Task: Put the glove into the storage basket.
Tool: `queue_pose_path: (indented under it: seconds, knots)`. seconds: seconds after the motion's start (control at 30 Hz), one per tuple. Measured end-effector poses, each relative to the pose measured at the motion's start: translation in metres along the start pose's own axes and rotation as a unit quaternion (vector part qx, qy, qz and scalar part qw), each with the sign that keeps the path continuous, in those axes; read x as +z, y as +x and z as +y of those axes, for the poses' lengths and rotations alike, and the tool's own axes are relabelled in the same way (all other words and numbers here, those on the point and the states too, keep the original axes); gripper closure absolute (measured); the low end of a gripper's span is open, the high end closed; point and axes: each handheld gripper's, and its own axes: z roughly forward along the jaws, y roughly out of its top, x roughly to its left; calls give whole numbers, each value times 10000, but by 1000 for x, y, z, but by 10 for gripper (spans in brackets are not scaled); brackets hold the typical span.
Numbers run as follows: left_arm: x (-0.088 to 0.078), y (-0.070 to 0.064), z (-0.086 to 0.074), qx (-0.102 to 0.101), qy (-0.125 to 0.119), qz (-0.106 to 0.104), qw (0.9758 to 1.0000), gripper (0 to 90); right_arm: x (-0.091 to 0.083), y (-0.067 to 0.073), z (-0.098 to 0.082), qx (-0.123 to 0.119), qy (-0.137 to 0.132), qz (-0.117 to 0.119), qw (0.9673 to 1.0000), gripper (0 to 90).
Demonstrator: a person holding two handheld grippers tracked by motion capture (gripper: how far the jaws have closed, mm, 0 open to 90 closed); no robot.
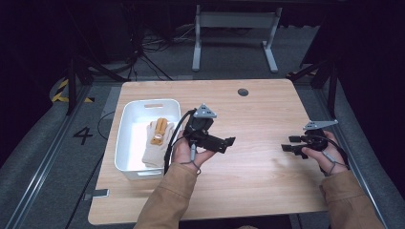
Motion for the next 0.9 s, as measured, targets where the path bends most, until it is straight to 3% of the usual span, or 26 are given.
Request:
queue_pose_path:
  seconds: [0.2, 0.37, 0.57, 0.63, 0.67, 0.9]
  knots:
    - [13, -6, -15, 194, -80, -249, 9995, 0, 0, 1, 1, -22, 1, 13, 10000, 386]
    - [21, -9, -26, 218, -150, -366, 9990, 0, 1, 2, 1, -43, 27, 35, 10000, 386]
    - [40, -15, -46, 371, 136, -365, 9986, 0, 2, 3, 1, -76, 36, 55, 9999, 386]
    - [51, -16, -57, 381, 364, -442, 9976, 0, 3, 3, 1, -95, 51, 60, 9999, 386]
    - [51, -16, -57, 381, 364, -442, 9976, 0, 3, 3, 1, -94, 49, 60, 9999, 386]
    - [76, -21, -77, 585, 828, -318, 9943, 0, 6, 4, 0, -97, 108, 69, 9999, 386]
